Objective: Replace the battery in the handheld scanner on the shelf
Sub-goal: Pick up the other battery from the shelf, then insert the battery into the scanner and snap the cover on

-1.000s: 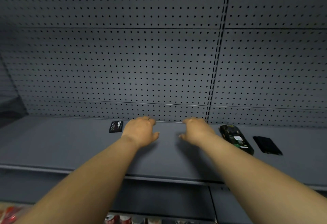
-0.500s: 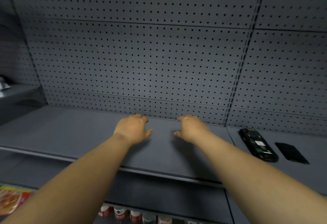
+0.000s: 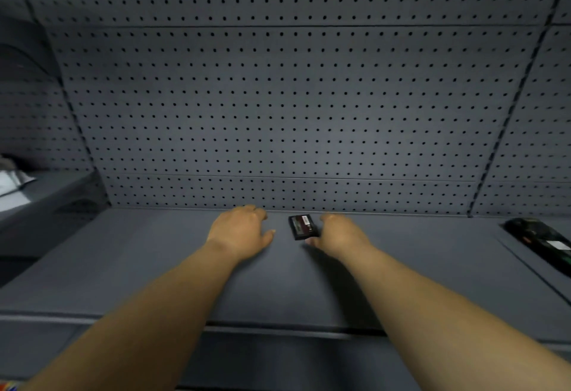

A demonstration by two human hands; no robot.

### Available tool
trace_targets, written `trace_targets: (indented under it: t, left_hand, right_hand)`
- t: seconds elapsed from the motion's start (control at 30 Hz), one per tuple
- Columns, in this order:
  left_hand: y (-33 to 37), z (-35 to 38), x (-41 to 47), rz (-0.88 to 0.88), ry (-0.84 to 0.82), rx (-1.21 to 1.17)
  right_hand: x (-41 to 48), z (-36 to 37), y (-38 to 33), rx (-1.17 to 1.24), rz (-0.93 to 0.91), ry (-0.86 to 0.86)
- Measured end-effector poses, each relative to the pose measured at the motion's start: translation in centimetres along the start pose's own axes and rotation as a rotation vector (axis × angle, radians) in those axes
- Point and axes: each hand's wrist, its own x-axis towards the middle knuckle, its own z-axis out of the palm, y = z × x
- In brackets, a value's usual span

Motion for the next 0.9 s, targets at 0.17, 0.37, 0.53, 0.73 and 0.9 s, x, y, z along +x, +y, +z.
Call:
trace_targets:
  t: [0.17,0.37,0.53,0.73,0.9]
  left_hand:
    - [-3.4,1.0,0.4,0.027,-0.009,-0.002]
    - [-5.5,1.8,0.9,0.027,-0.024,-0.029]
    - [-6.0,2.3,1.6,0.023,-0.035,-0.041]
    - [-4.7,2.1,2.3,0.065,-0.018,-0.060]
    - [-2.0,0.9,3.6,-0.112,0.021,-0.524]
  right_hand:
    - [1.1,2.5,-2.5,0.061,0.117,0.016]
    - [2.4,4.2,-4.2,0.128,0.199,0.100]
    - [3.0,4.3,-4.1,0.095,0.196,0.153]
    - [3.0,3.3,-4.1,0.181,0.205,0.203]
    - [2.4,2.0,-4.3,0.336,0.124,0.355]
